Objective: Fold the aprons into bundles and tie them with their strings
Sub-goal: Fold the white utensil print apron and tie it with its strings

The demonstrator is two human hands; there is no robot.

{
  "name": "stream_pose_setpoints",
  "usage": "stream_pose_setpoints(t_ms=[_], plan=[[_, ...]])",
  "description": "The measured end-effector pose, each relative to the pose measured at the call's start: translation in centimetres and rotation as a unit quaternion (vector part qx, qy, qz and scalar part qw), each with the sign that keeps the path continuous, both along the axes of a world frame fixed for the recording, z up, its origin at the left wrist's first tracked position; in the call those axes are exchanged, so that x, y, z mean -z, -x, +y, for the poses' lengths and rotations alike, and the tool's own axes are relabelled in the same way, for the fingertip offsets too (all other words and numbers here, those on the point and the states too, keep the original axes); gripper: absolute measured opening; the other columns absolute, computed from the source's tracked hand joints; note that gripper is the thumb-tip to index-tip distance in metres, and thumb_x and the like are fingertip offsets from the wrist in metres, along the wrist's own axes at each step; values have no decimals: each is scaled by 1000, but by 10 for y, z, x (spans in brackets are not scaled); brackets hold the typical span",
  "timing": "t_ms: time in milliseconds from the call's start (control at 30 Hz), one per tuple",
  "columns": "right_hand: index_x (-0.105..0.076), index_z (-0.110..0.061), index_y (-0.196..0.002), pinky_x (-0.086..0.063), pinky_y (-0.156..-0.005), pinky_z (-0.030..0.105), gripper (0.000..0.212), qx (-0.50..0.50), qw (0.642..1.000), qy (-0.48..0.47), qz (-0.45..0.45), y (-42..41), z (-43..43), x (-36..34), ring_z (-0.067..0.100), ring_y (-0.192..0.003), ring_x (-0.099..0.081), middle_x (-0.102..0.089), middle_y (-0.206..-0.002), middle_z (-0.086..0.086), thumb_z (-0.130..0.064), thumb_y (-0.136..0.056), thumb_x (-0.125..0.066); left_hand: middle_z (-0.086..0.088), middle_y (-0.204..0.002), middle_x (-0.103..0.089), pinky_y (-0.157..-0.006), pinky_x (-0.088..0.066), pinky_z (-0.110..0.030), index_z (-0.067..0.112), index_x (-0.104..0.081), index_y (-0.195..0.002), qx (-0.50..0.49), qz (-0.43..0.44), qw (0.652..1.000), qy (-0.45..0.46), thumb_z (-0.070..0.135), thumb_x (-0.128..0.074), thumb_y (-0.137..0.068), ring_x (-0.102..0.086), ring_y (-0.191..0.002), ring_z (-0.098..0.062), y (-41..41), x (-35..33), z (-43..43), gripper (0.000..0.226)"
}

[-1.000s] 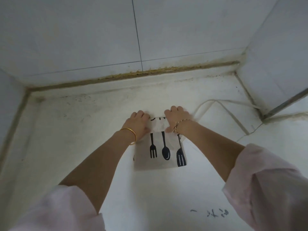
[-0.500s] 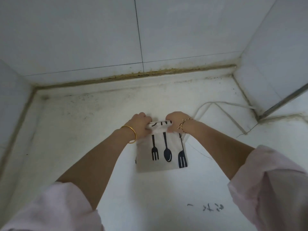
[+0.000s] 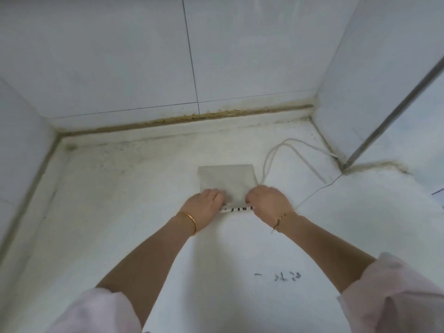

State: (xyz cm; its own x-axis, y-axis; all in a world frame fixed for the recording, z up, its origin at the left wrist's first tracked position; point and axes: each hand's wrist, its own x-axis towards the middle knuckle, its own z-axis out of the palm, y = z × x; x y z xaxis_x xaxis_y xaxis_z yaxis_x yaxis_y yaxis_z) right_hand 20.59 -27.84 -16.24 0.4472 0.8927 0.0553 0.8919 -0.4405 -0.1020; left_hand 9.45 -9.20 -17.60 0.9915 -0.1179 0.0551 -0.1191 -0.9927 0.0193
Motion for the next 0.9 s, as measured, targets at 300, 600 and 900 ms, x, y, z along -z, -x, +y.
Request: stream_pose_setpoints(t_ms=[300,600,900], plan=[[-49,-24,-90,-38,-64,27,9,106,937,-7,331,2,-28,-16,19,-72,-47,-51,-78,0,-21,-89,-57,2,-84,-55,-63,-38,-25,17,-50,-90,-184,189,917,298,25,-65,-84,-52,-76,-18,17,-25,-5,18],[-45,-11,-101,-36,-61,26,16,218,846,-158,460,14,-23,1,15,-61,-36,-34,-63,-1,-19,-93,-56,-4,-84,-58,-71,-49,-34,15,-56,-91,-361,80,746,554,27,-66,-86,-55,-74,-18,40,-15,-9,16],[-33,-10,-95,-36,-66,32,22,308,901,-29,304,24,2,14,26,-73,-44,-44,-76,6,-31,-100,-35,-7,-93,-52,-70,-35,-29,4,-40,-120,-396,61,831,386,30,-42,-99,-49,-83,-25,31,-8,-27,33]])
